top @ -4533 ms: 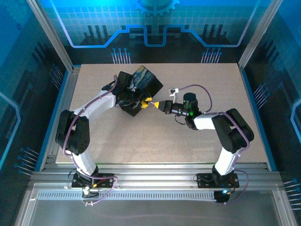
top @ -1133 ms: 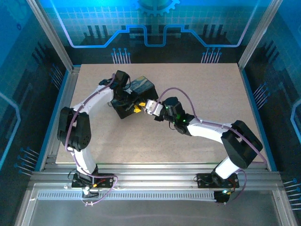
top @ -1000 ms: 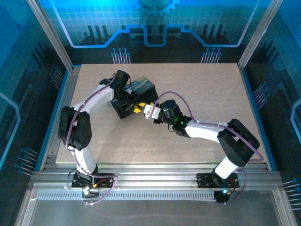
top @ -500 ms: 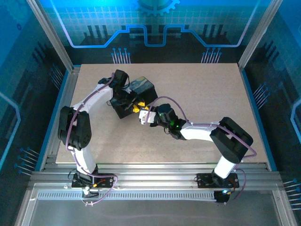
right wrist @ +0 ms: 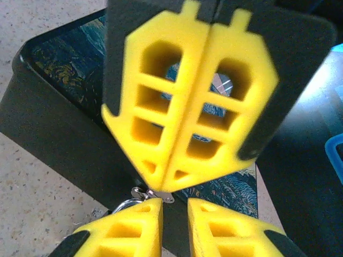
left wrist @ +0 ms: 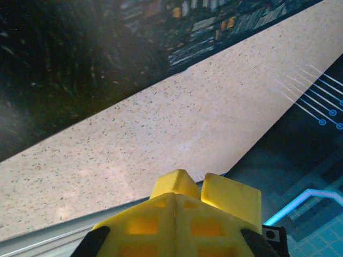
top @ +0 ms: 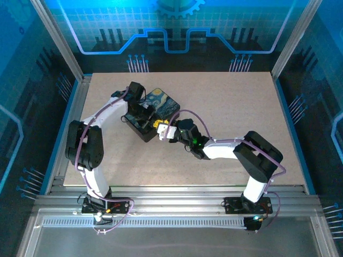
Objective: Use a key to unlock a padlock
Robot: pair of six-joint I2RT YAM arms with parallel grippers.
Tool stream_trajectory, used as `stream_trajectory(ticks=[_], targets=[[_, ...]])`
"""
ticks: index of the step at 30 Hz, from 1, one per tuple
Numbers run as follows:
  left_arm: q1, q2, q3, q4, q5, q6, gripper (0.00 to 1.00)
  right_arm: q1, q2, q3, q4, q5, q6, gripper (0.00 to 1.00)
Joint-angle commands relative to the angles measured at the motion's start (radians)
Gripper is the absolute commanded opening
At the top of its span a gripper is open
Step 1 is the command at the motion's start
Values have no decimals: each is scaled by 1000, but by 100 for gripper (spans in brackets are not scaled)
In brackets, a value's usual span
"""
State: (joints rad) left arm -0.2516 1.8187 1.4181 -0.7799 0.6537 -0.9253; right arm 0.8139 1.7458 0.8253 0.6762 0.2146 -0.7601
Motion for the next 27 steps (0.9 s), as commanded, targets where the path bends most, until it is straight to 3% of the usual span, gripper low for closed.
stream_trajectory(ticks=[1,6,8,10,16,22,27], targets=[[5,-14,-10,-8,36,-17,0,21,17,28,62,23,37,20],[10,-11,4,-70,-54,58,3,-35,-41,-36,50,20,210,21],[9,-15,0,-71,-83,65,11,-77,-80,-48,-30,-24,314,22],[4,-24,-4,-63,-110,62,26,-123,-117,-57,-111,-81,422,24],[-75,-38,37,-82,-274,67,44,-203,-187,-93,-241,-224,650,27],[-166,-1,38,-43,-442,20,52,-269,-192,-58,-384,-395,826,27],[-220,42,44,35,-547,-37,57,-307,-171,-85,-336,-459,928,28]])
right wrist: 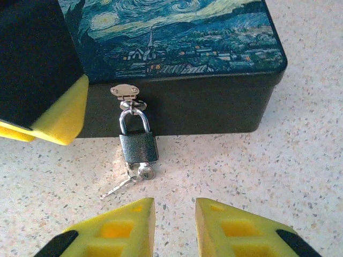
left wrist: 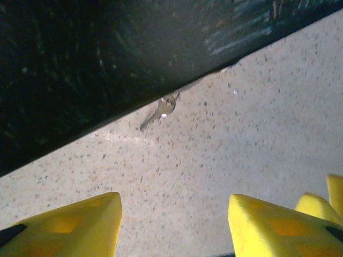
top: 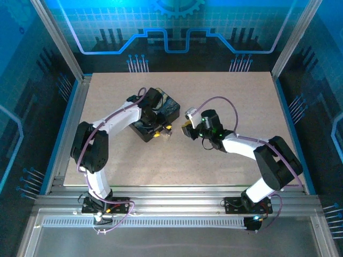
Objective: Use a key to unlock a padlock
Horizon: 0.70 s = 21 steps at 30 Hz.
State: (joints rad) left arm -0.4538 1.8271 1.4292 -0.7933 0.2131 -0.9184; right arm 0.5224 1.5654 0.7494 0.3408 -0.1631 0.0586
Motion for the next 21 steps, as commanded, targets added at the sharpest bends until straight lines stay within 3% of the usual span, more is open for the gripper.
stream_trajectory(ticks=[1,12,21], targets=[[-33,49,44,53,-131,-56,57,-18,13,-11,5,-83,114,28],[-112,225,152,77,-397,-162,63,-57,14,-51,59,-123,124,28],[-133,288,203,34,-528,-207,56,-104,5,-95,99,-163,128,28]])
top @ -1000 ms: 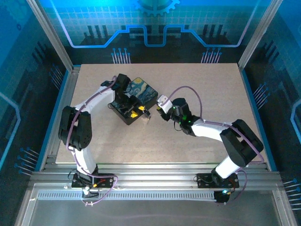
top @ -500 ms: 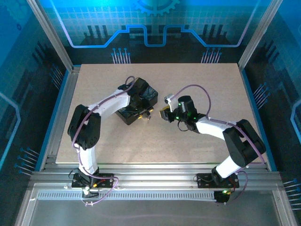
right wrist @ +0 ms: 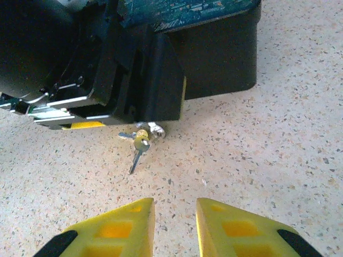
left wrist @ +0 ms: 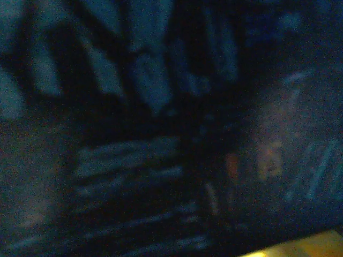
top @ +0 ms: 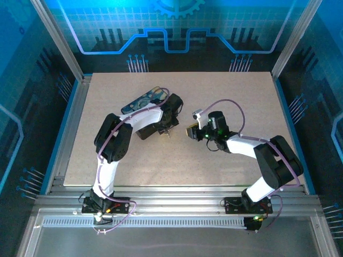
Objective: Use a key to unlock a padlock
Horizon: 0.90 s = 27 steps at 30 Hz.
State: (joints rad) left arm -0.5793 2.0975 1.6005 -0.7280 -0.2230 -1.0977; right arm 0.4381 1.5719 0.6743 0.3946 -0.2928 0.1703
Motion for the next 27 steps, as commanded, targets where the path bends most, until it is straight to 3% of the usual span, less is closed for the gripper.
stream_trajectory(ticks=[1,7,14,20,23,27], targets=[[-8,19,32,-32,-102,-34,55,-22,0,-25,51,-36,19,28],[-14,27,23,-27,-114,-49,45,-36,24,-39,76,-55,30,28],[-43,19,-4,-20,-149,-79,47,-35,46,-39,86,-74,38,28],[-44,7,-45,17,-178,-113,42,-36,46,-39,74,-89,34,27],[-44,3,-57,31,-182,-129,43,-36,50,-35,65,-97,32,27],[-56,-33,-109,44,-194,-176,53,-36,56,-22,52,-112,32,27]])
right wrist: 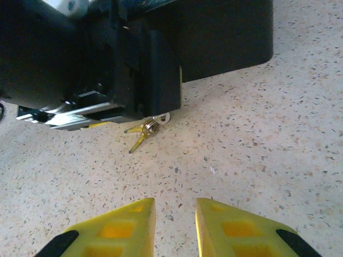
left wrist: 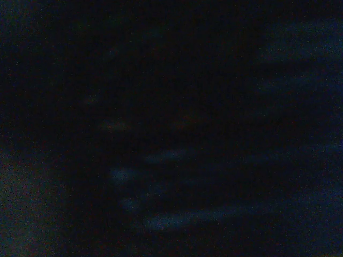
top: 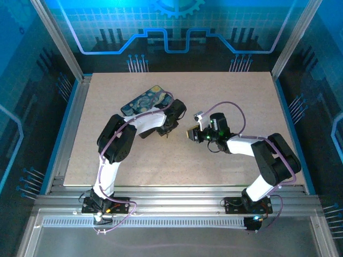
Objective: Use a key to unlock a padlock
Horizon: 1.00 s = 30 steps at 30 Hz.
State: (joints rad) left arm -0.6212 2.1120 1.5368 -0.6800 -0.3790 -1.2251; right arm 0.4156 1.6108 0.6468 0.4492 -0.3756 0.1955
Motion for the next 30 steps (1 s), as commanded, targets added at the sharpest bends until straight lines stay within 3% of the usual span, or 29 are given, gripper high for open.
stream_trajectory(ticks=[1,6,14,18,30], targets=[[-15,-59,-63,6,-40,-57,54,-14,21,8,-4,-32,7,27],[-15,-93,-115,56,-55,-73,60,-14,33,18,-13,-51,12,27],[-14,-79,-102,82,-80,-86,60,-14,40,30,-32,-73,16,27],[-14,-72,-101,93,-94,-43,54,-14,50,33,-32,-76,16,27],[-5,-38,31,-48,-67,161,59,-9,76,20,29,-72,61,27]])
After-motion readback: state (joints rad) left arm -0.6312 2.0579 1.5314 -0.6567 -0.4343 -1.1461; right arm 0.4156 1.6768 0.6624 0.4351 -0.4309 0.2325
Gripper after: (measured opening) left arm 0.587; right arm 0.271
